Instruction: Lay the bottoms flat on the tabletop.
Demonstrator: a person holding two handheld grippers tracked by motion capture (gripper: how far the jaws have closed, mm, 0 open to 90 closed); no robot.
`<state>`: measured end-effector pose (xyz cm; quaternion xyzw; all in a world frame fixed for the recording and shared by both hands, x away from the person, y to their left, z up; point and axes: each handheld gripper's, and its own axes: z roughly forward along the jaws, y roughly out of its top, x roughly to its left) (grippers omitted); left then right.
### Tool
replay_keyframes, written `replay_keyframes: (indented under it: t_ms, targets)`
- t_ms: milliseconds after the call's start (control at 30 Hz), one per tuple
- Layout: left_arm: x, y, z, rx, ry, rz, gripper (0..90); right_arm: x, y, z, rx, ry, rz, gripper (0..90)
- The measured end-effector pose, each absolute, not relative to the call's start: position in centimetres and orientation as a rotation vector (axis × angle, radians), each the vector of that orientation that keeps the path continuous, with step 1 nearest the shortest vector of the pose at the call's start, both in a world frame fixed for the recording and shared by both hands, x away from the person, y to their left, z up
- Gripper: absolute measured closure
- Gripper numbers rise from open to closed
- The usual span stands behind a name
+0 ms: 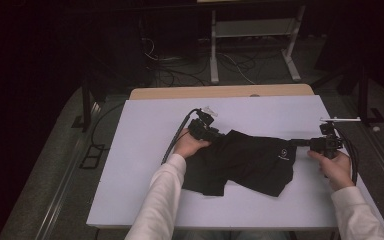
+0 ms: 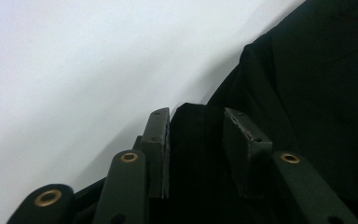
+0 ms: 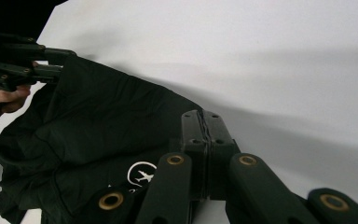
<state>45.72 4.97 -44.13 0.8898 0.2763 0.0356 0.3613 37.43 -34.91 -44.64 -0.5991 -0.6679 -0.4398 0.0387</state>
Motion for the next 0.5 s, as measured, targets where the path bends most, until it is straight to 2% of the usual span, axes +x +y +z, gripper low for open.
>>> replay_keyframes:
  t_ms: [200,300,400,500]
  targets:
    - [45.92,4.54,-44.73,2.320,0.706,0.071,66.0,37.44,-34.89,-44.61,-1.832,-2.043,-1.354,87.9]
    - [45.91,4.56,-44.77,2.315,0.701,0.049,71.7,37.46,-34.94,-44.66,-1.832,-2.038,-1.354,87.9]
    - [45.89,4.61,-44.63,2.318,0.695,0.039,81.7,37.56,-34.96,-44.81,-1.834,-2.036,-1.348,87.9]
    - [46.03,5.19,-44.42,2.304,0.733,0.025,84.9,37.66,-35.02,-44.78,-1.833,-2.031,-1.354,87.9]
